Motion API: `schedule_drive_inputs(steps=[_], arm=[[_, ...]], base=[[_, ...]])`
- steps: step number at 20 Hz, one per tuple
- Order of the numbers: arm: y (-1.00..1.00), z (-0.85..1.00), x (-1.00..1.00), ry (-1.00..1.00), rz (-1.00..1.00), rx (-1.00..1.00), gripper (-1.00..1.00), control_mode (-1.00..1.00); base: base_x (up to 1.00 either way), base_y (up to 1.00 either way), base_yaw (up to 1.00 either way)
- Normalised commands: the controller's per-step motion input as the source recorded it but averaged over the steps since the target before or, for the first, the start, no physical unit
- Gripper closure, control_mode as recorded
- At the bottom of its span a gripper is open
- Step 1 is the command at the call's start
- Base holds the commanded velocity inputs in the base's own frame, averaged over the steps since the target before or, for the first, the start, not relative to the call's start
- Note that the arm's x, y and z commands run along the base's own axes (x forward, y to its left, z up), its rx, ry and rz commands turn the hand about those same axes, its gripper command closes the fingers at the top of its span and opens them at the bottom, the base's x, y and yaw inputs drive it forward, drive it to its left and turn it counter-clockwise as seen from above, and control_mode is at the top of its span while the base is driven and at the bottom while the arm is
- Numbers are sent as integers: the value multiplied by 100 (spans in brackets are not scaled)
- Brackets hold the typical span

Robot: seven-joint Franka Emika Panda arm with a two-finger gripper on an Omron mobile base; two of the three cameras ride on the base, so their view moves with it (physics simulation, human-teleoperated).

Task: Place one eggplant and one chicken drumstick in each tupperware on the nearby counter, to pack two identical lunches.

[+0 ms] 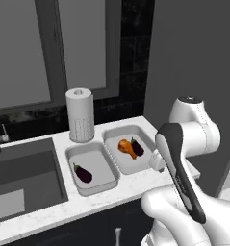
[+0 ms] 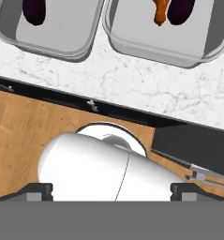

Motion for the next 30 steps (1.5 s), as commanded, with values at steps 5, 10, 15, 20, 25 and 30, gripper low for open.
schedule_drive_inputs(steps=[5, 10, 15, 20, 25, 30], arm=[[0, 0, 0, 0, 0, 0, -100, 100], [0, 0, 0, 0, 0, 0, -100, 100], [0, 0, 0, 0, 0, 0, -100, 100], [0, 0, 0, 0, 0, 0, -100, 100], [0, 0, 0, 0, 0, 0, -100, 100], [0, 0, 0, 0, 0, 0, -100, 100]], base=[[-100, -67, -22], [-74, -78, -25], [2, -90, -11], [56, -76, -3], [49, -72, 0], [35, -21, -9]])
